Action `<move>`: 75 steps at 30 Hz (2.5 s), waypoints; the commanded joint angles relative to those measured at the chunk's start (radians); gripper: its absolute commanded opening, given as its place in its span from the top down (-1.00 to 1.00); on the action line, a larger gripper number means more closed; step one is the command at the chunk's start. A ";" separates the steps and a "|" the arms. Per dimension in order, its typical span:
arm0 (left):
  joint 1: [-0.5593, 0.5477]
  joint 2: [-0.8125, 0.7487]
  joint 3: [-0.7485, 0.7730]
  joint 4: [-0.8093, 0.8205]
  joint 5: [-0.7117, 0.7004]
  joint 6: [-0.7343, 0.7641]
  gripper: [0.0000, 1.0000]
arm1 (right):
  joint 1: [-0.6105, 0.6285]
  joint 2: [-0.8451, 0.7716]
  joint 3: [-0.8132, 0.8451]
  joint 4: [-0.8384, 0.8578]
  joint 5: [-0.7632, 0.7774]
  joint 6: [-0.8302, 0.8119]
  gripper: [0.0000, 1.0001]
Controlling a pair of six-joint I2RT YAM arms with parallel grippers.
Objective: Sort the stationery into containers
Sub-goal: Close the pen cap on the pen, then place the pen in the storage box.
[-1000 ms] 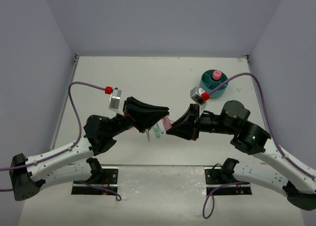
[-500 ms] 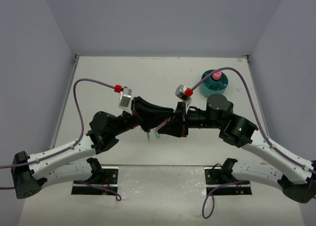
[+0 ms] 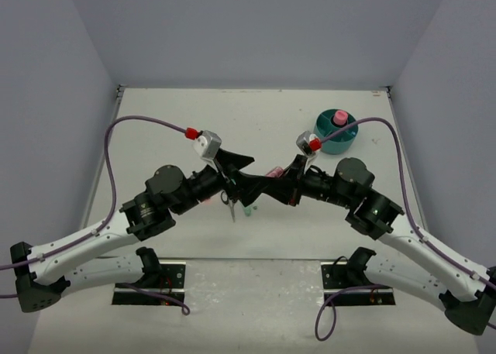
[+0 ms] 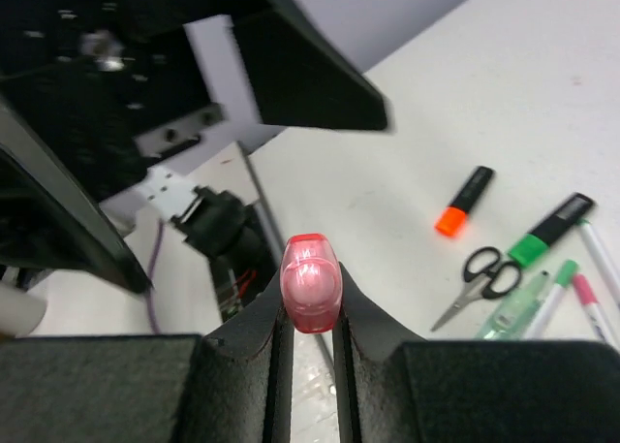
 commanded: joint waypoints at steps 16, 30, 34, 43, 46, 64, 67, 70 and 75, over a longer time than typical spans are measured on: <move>-0.006 -0.163 0.087 -0.750 -0.602 -0.092 -1.00 | -0.719 0.254 0.165 -0.326 0.800 -0.031 1.00; -0.007 -0.205 -0.003 -0.837 -0.562 -0.058 -1.00 | -0.917 0.763 0.511 -0.311 0.663 -0.128 1.00; -0.007 -0.235 -0.010 -0.830 -0.566 -0.058 -1.00 | -0.917 0.847 0.568 -0.293 0.613 -0.159 1.00; -0.007 -0.255 -0.026 -0.829 -0.565 -0.064 -1.00 | -0.923 0.923 0.612 -0.272 0.552 -0.237 1.00; -0.008 -0.259 -0.028 -0.829 -0.561 -0.064 -1.00 | -0.927 0.954 0.619 -0.268 0.521 -0.255 0.98; -0.009 -0.243 -0.035 -0.816 -0.537 -0.054 -1.00 | -0.934 0.993 0.617 -0.275 0.474 -0.242 0.23; -0.009 -0.246 -0.035 -0.814 -0.536 -0.051 -1.00 | -0.934 0.986 0.623 -0.288 0.480 -0.240 0.10; -0.009 -0.249 -0.035 -0.813 -0.535 -0.051 -1.00 | -0.934 0.981 0.625 -0.296 0.479 -0.239 0.10; -0.009 -0.247 -0.037 -0.811 -0.534 -0.050 -1.00 | -0.934 0.952 0.634 -0.318 0.476 -0.226 0.10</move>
